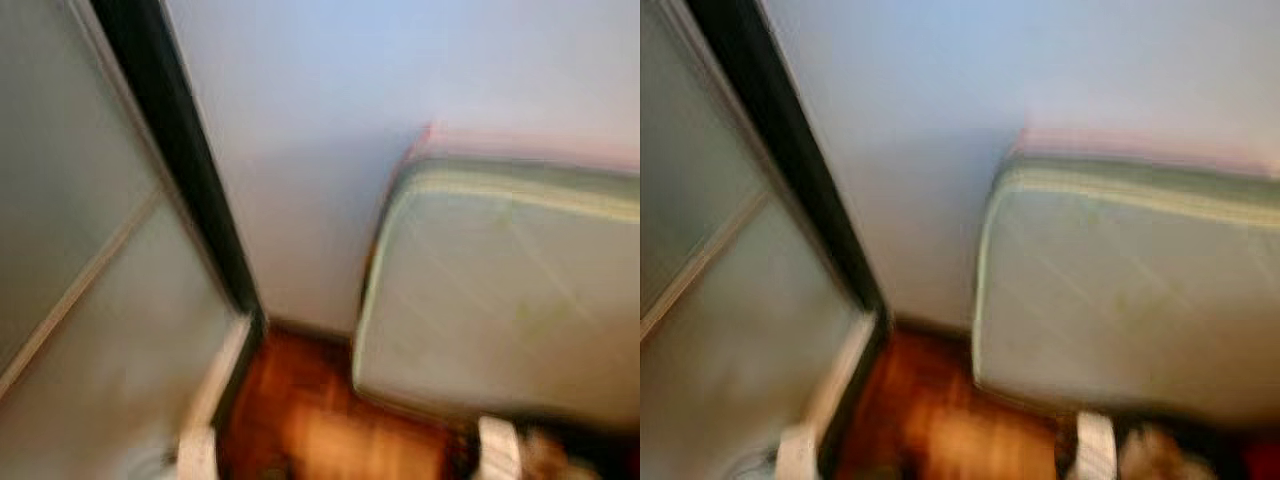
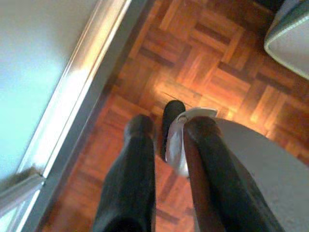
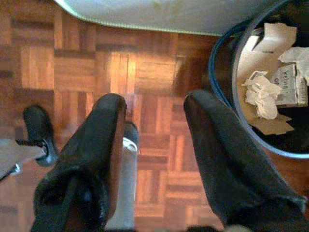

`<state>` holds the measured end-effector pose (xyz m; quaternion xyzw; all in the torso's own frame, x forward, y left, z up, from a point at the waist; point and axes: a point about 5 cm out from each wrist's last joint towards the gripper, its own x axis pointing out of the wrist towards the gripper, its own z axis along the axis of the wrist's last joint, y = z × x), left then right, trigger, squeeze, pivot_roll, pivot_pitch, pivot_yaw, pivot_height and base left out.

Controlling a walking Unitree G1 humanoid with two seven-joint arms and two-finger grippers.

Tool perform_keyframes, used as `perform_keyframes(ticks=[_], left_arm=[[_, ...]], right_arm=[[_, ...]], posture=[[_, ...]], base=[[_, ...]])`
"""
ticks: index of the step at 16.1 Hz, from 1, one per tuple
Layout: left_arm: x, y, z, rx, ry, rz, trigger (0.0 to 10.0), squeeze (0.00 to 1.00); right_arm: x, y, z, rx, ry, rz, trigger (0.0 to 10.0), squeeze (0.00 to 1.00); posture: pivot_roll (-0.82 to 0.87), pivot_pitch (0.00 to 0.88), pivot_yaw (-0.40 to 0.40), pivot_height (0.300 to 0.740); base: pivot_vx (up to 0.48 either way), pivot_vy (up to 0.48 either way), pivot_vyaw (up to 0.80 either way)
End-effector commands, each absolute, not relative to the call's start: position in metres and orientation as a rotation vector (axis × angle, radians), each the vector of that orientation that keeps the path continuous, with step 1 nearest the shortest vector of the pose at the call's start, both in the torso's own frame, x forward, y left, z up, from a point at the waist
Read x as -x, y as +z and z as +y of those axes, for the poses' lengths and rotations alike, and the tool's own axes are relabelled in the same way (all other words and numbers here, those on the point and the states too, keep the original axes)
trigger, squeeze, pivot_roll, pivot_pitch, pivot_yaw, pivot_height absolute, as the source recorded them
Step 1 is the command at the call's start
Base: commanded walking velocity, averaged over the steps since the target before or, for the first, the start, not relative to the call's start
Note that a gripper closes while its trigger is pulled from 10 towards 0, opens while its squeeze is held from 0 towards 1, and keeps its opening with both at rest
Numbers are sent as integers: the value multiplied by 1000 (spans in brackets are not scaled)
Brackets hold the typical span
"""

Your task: Clean up the room

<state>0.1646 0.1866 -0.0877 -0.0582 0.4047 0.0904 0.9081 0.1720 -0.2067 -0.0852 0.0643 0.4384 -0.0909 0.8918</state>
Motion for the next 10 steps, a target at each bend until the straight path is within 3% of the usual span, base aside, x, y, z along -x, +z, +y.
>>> perform_keyframes(ticks=[1,8,10], left_arm=[[-180,-87,180,16,18,972,10000,0],[-182,-86,181,17,8,961,10000,0],[-182,-85,181,7,3,962,10000,0]], right_arm=[[-184,-74,-234,-195,-125,923,10000,0],[-185,-74,-233,-195,-143,916,10000,0],[-184,-74,-233,-189,-143,923,10000,0]], posture=[[57,0,5,740],[62,0,13,740],[64,0,15,740]], base=[[0,0,0],[0,0,0],[0,0,-616]])
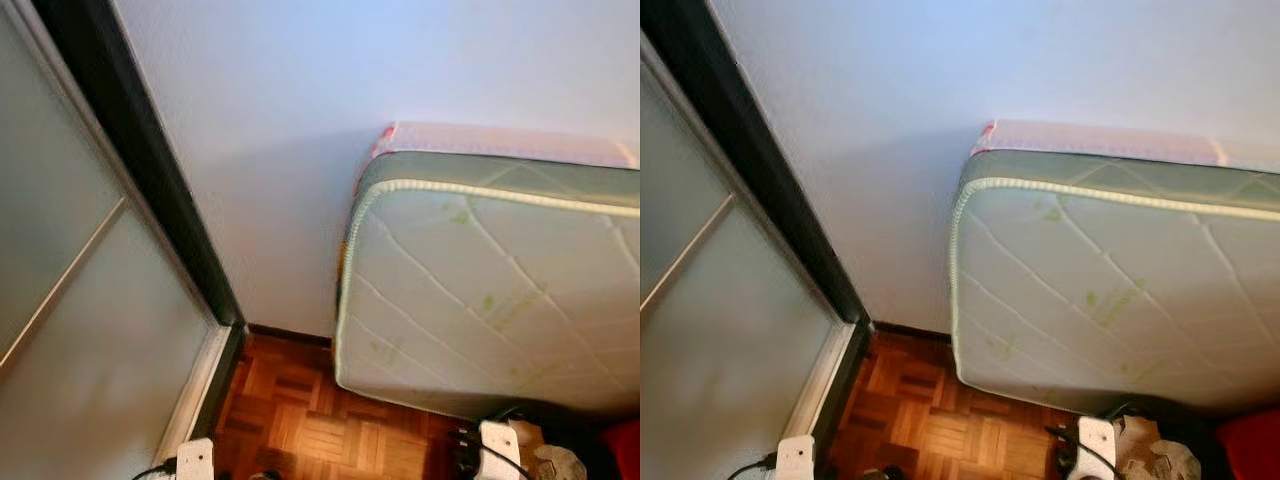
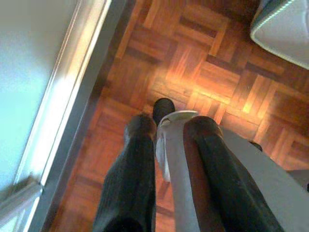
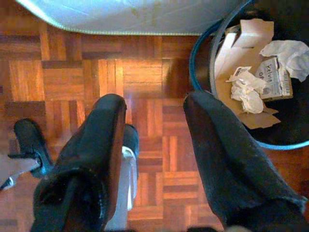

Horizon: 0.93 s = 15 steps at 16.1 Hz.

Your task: Clean up the room

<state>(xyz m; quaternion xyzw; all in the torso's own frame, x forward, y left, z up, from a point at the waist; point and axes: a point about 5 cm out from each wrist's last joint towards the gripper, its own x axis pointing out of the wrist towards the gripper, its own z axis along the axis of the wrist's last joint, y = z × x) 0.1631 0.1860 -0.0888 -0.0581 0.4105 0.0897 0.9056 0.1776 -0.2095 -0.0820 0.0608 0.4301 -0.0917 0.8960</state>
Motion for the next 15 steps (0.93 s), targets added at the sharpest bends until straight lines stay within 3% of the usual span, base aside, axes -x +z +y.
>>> perform_keyframes(ticks=[1,15], left_arm=[[-182,-85,182,7,4,962,10000,0],[-181,-85,184,-44,-24,966,10000,0]], right_arm=[[-184,-74,-233,-180,-131,926,10000,0],[-182,-76,-231,-186,-138,941,10000,0]], posture=[[64,0,15,740],[45,0,34,740]], base=[[0,0,-788],[0,-70,-787]])
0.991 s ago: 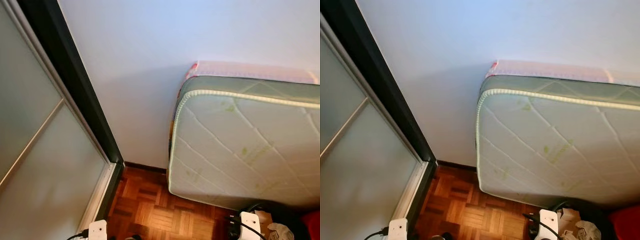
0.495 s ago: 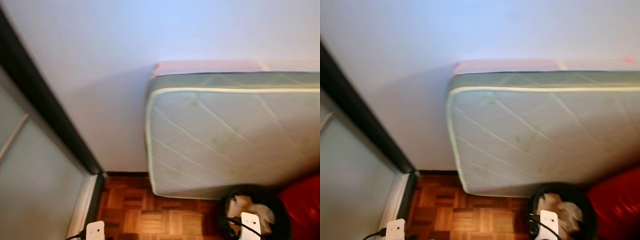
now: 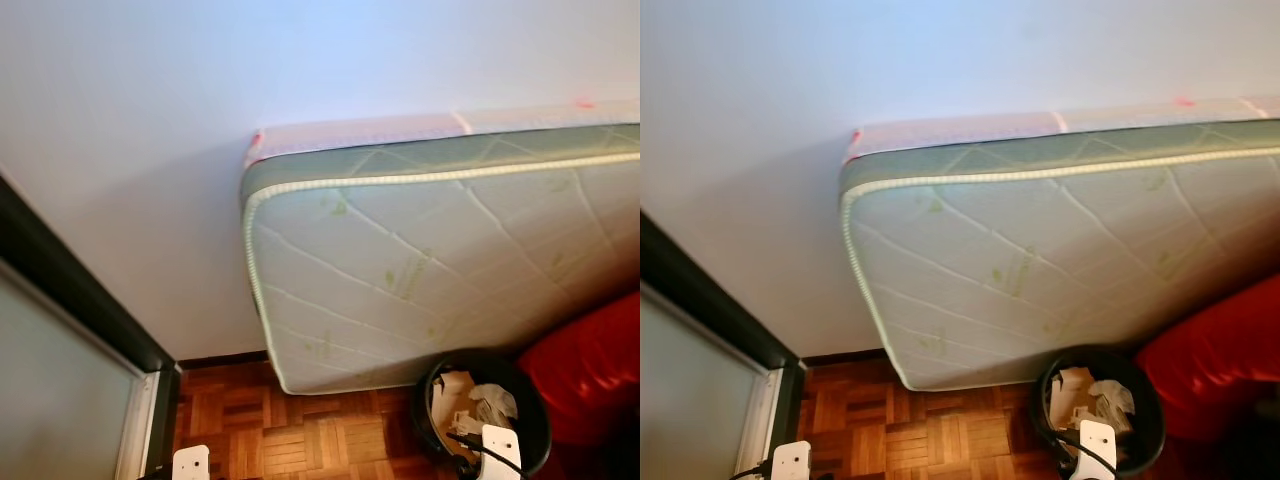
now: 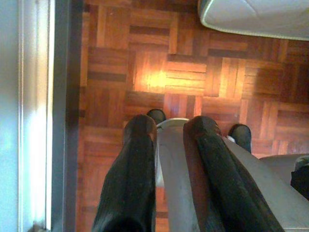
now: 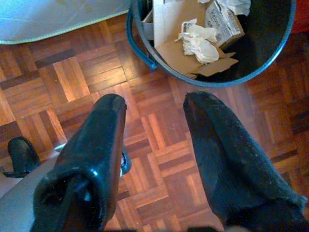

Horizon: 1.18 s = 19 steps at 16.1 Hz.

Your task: Clean up the room

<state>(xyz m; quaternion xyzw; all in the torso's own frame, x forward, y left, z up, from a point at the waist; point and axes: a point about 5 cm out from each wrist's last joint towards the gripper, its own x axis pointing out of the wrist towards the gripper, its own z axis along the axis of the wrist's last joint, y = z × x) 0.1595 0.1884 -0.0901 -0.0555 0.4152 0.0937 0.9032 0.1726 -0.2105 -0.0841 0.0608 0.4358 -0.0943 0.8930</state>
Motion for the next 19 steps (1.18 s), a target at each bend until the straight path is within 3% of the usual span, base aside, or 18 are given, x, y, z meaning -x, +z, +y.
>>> perform_keyframes(ticks=[1,6,19], left_arm=[[-182,-85,185,-49,-26,965,10000,0],[-183,-84,186,-79,-39,961,10000,0],[-181,-85,184,-80,-55,970,10000,0]], right_arm=[[-183,-76,-230,-189,-137,940,10000,0],[-183,-76,-230,-193,-141,938,10000,0],[-181,-77,-231,-184,-138,947,10000,0]], posture=[[43,0,38,740],[41,0,40,740],[46,0,35,740]], base=[[0,0,-781],[0,-175,-783],[0,0,-782]])
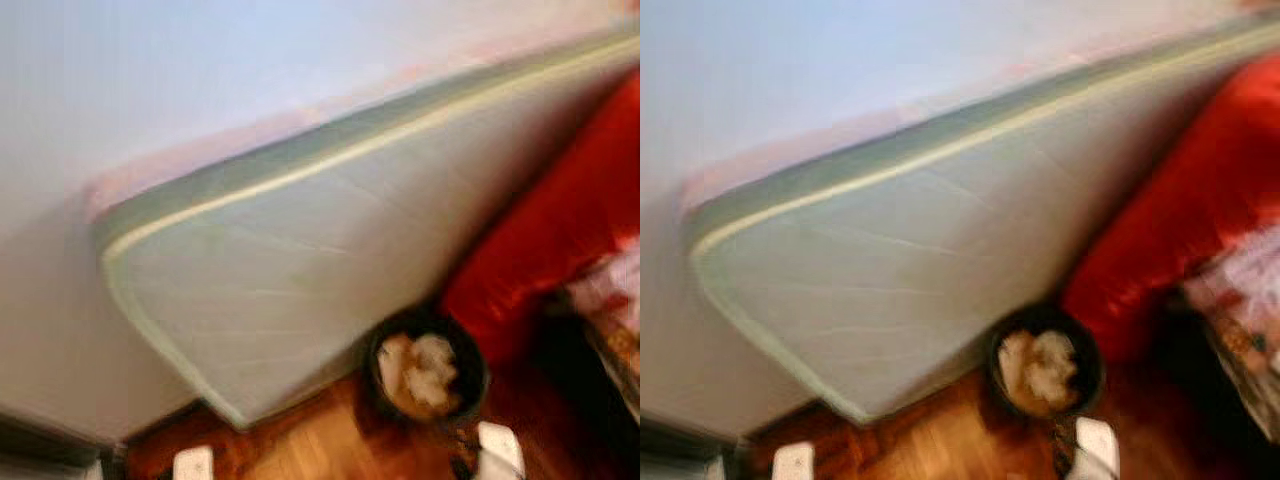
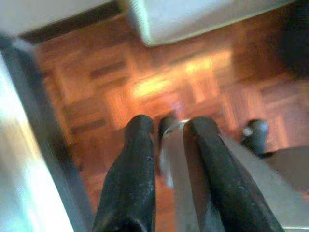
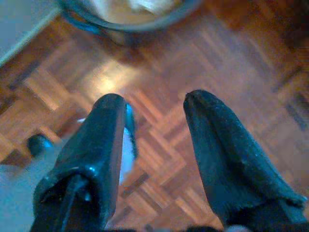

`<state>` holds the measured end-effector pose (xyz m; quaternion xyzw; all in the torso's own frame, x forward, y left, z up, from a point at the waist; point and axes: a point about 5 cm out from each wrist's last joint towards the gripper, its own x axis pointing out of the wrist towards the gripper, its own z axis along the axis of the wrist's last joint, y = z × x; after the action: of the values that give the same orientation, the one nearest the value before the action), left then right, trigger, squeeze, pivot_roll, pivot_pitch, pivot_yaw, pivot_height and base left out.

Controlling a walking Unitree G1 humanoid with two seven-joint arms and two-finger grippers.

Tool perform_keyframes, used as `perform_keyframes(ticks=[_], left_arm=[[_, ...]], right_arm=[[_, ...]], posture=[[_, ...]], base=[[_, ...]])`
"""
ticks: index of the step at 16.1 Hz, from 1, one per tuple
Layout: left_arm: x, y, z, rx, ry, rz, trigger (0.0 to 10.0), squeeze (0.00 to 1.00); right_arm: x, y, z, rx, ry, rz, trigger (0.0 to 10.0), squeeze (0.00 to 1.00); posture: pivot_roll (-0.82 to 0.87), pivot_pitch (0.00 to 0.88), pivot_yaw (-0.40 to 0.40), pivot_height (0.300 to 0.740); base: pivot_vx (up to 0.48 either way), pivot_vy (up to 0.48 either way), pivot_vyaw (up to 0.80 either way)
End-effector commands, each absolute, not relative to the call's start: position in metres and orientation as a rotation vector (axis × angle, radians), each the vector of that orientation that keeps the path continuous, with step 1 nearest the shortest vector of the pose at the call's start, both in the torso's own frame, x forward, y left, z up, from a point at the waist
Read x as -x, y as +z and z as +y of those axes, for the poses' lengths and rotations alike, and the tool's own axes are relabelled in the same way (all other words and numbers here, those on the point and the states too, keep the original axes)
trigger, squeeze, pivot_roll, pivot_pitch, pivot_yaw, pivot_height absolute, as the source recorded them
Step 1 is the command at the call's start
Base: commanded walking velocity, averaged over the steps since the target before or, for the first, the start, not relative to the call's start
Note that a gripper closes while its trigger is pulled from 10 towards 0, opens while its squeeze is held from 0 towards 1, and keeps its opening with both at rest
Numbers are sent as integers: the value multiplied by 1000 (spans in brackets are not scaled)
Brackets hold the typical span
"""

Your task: Clean up the room

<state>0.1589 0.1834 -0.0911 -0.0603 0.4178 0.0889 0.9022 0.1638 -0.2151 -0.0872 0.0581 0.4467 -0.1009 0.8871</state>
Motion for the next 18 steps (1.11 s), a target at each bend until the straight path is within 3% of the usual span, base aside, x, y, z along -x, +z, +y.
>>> perform_keyframes(ticks=[1,13,18], left_arm=[[-181,-85,184,-80,-56,970,10000,0],[-184,-84,185,-91,-70,964,10000,0],[-184,-84,185,-91,-75,966,10000,0]], right_arm=[[-181,-77,-231,-191,-147,942,10000,0],[-184,-75,-231,-221,-182,916,10000,0],[-184,-75,-231,-215,-176,921,10000,0]], posture=[[46,0,35,740],[45,0,40,740],[44,0,40,740]], base=[[0,0,0],[0,-235,0],[0,-259,-716]])
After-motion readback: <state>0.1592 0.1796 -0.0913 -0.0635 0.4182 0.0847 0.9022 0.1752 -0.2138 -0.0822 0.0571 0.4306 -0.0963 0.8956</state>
